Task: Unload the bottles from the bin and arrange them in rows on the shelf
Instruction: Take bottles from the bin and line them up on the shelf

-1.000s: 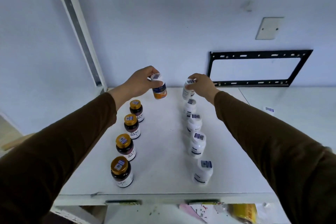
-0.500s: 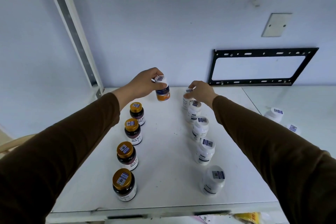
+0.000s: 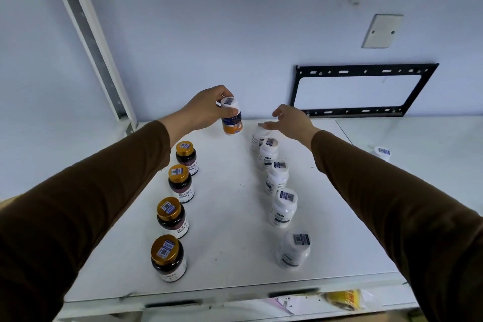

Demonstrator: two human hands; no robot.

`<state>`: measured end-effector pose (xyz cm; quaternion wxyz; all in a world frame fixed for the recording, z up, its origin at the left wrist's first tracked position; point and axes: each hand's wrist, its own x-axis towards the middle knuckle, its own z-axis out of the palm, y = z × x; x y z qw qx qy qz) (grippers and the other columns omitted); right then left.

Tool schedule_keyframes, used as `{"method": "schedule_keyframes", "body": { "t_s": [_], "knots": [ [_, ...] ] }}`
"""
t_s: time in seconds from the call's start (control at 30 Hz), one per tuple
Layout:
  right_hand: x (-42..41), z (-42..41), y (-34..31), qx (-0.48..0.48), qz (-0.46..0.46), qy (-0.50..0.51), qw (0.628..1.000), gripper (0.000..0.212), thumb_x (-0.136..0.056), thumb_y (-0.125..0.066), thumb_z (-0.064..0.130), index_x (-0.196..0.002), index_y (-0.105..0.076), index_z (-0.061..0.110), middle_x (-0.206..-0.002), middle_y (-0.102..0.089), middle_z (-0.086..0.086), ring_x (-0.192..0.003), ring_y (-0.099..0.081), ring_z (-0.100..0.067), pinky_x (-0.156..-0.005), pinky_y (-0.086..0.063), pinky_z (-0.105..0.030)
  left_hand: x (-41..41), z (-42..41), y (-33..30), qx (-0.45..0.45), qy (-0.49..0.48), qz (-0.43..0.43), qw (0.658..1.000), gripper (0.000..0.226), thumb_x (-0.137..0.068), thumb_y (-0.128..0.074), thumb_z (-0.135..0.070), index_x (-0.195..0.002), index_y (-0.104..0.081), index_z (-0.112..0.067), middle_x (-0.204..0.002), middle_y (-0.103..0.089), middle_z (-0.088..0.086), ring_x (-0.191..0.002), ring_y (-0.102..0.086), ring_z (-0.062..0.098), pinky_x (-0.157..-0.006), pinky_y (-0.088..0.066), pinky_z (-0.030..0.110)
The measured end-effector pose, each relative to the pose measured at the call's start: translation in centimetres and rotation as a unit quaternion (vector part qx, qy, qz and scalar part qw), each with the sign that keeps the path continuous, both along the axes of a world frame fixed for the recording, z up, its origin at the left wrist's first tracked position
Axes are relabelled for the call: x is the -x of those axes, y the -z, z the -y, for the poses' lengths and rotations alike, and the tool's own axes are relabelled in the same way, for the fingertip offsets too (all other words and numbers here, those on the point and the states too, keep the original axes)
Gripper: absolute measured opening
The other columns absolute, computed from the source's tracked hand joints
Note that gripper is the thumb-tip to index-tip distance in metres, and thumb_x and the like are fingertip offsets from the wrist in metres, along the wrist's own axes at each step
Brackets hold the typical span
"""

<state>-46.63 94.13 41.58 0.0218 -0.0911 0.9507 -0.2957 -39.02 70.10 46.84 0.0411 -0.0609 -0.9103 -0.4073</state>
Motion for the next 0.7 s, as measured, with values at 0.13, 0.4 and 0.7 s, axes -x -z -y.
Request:
{"method": "schedule_keyframes", "body": {
  "t_s": [0.13,0.4,0.7],
  "knots": [
    [-1.2,-2.8,-1.8,0.020,-0.031,-0.004,0.999,0.050,-0.079,-0.075,0.048,-0.116,-0.058,0.019,-0.116,-0.061,0.001,-0.093,-0.058,-0.017,-0.079,-0.046,-0.030,0.4,-2.3,-1.0,-0.029,0.020,-0.018,0.999,0.031,-0.088,-0.073,-0.022,-0.115,-0.059,-0.015,-0.119,-0.064,0.002,-0.103,-0.064,0.020,-0.070,-0.044,0.019],
    [-4.7,-11.3,-5.5,0.047,-0.064,-0.012,0.997,0.035,-0.084,-0.074,0.038,-0.113,-0.063,0.021,-0.117,-0.062,0.004,-0.100,-0.059,-0.013,-0.073,-0.047,-0.024,2.0,-10.1,-2.3,-0.044,0.079,-0.033,0.995,0.028,-0.086,-0.074,-0.022,-0.109,-0.059,-0.018,-0.117,-0.064,0.004,-0.091,-0.062,0.017,-0.076,-0.045,0.021],
    [-8.0,-24.3,-6.3,0.038,-0.069,0.033,0.996,0.030,-0.088,-0.070,0.035,-0.113,-0.063,0.019,-0.114,-0.063,0.008,-0.104,-0.060,-0.019,-0.079,-0.047,-0.027,2.4,-23.6,-2.4,-0.024,0.127,-0.028,0.991,0.032,-0.084,-0.075,-0.027,-0.112,-0.060,-0.019,-0.117,-0.066,0.001,-0.091,-0.066,0.017,-0.073,-0.050,0.026]
  ]
}}
